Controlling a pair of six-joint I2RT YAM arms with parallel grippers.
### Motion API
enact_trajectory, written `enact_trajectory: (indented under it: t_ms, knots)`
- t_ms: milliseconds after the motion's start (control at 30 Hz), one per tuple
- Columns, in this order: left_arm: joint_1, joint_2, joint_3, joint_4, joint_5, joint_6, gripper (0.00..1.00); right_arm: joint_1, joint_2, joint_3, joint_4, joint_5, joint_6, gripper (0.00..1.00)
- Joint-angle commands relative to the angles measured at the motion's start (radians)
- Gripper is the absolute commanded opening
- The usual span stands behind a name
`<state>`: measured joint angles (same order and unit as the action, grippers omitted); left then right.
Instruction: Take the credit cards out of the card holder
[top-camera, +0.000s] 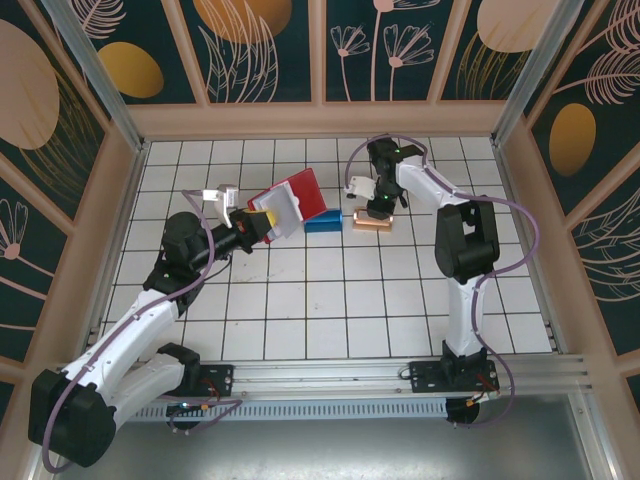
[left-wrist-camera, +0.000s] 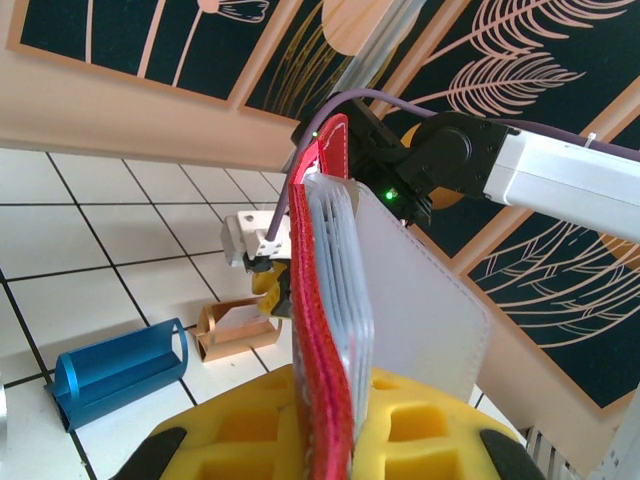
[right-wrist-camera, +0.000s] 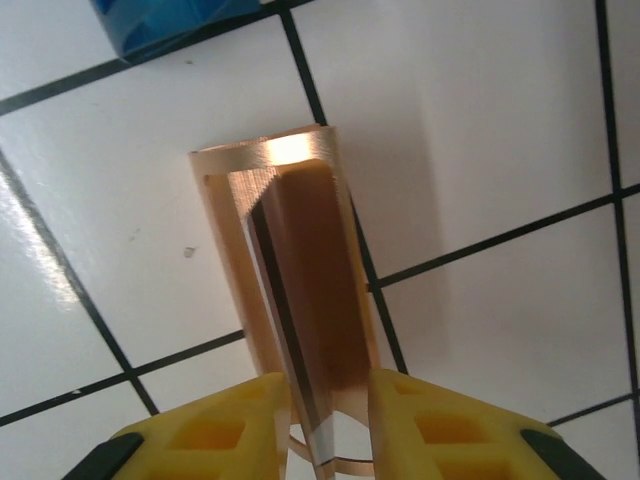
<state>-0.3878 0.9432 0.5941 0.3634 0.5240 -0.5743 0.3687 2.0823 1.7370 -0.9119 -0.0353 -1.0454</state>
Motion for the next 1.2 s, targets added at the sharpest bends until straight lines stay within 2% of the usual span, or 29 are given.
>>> enact_trajectory:
  t_ms: [0, 300, 567, 667, 800, 900, 1067, 1167]
  knots:
    - [0.004, -0.019, -0.002, 0.060, 0.020, -0.012, 0.00, 0.005, -0.010, -0.012, 0.040, 0.082, 0.002, 0.29]
    - [0.004, -0.028, -0.007, 0.055, 0.016, -0.013, 0.00, 0.001, -0.026, -0.003, 0.122, 0.199, 0.032, 0.32]
    - [0.004, -0.025, -0.010, 0.063, 0.027, -0.016, 0.00, 0.003, -0.068, 0.035, 0.151, 0.250, 0.082, 0.33]
    - [0.004, -0.017, -0.009, 0.079, 0.050, -0.022, 0.00, -0.002, -0.091, 0.060, 0.155, 0.238, 0.147, 0.32]
    - [0.004, -0.005, -0.007, 0.125, 0.124, -0.030, 0.00, -0.003, -0.162, 0.095, 0.156, 0.176, 0.285, 0.32]
    - [0.004, 0.014, 0.012, 0.144, 0.209, -0.029, 0.00, -0.003, -0.272, 0.059, 0.176, 0.084, 0.427, 0.32]
    - [0.004, 0.025, 0.027, 0.183, 0.296, -0.030, 0.00, -0.001, -0.560, -0.169, 0.300, -0.134, 0.609, 0.29]
    - [0.004, 0.025, 0.049, 0.166, 0.292, -0.026, 0.00, 0.005, -0.735, -0.291, 0.374, -0.255, 0.721, 0.28]
